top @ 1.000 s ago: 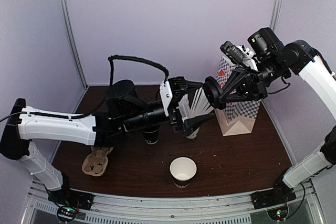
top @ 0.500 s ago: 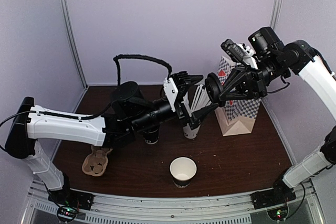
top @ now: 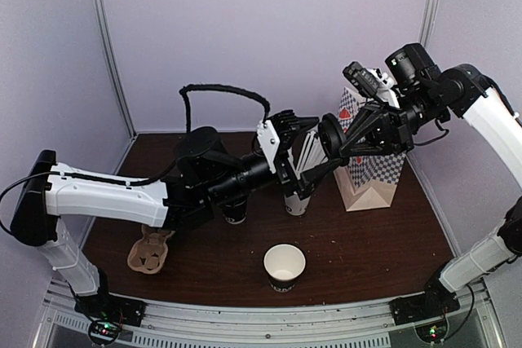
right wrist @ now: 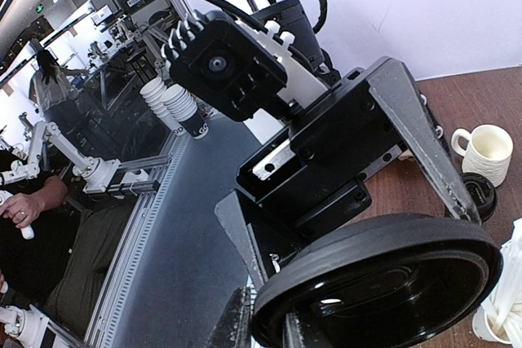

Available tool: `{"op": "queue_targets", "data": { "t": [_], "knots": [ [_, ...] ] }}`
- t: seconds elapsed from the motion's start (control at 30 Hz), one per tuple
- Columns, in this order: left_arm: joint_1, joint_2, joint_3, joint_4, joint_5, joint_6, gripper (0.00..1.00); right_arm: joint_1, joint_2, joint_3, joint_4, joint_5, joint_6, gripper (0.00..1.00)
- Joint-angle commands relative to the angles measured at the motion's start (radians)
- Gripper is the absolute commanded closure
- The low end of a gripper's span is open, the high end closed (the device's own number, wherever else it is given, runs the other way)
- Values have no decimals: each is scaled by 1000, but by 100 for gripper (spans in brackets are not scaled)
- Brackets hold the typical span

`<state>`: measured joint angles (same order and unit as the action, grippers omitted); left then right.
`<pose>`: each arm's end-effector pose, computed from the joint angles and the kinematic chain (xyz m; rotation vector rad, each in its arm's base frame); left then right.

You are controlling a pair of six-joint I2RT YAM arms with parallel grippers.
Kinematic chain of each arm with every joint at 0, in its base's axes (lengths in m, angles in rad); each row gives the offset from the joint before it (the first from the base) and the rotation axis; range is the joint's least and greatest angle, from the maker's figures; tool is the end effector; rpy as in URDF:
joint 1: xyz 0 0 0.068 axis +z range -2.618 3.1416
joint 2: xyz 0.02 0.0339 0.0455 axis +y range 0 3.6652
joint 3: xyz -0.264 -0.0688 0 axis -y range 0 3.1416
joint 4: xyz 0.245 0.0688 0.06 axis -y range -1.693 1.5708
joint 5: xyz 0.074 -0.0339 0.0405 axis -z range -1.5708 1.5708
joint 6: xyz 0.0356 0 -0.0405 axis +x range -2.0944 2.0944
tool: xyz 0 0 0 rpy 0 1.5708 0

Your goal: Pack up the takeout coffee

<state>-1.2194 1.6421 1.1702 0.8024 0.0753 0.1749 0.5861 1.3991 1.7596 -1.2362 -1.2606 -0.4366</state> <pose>0.1310 -0.3651 0.3544 0.8850 0.9502 -0.9481 0.1790 0.1595 0.4510 -1.5019 1.5497 1.5744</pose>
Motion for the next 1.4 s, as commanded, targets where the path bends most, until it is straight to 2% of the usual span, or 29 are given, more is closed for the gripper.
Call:
{"op": "queue_targets", "data": {
  "t": [0.0, 0.3, 0.53, 0.6, 0.7, 0.8, 0.9, 0.97, 1.07, 1.2, 1.37],
  "knots": [
    [1, 7, 39, 29, 15, -12, 15, -8, -23, -16, 9, -25, 16, 85],
    [1, -14, 34, -31, 15, -13, 23, -20, -29, -30, 21, -18, 21, 81],
    [0, -23, 29, -63, 14, -21, 23, -26, -21, -40, 35, -25, 24, 83],
    [0, -24, 30, -68, 11, -23, 24, -28, -20, -38, 29, -15, 23, 79],
    [0, -48, 28, -148, -3, -20, 25, -41, -36, -33, 1, 18, 14, 66],
    [0, -109, 38, -385, -8, -6, 26, -80, -74, -54, -35, 67, -28, 56],
    [0, -166, 111, -756, 26, -4, 27, -148, -133, -136, -31, 99, -58, 51],
    [0, -173, 180, -1030, 61, -4, 28, -221, -157, -206, -19, 97, -76, 50],
    [-4, -159, 263, -1319, 74, -14, 30, -318, -163, -288, -19, 73, -114, 49],
    [-21, -101, 346, -1568, 48, 0, 31, -410, -141, -372, 9, 87, -132, 49],
    [-73, 36, 475, -1762, -56, 43, 31, -422, -111, -437, 122, 217, -12, 50]
  ]
}}
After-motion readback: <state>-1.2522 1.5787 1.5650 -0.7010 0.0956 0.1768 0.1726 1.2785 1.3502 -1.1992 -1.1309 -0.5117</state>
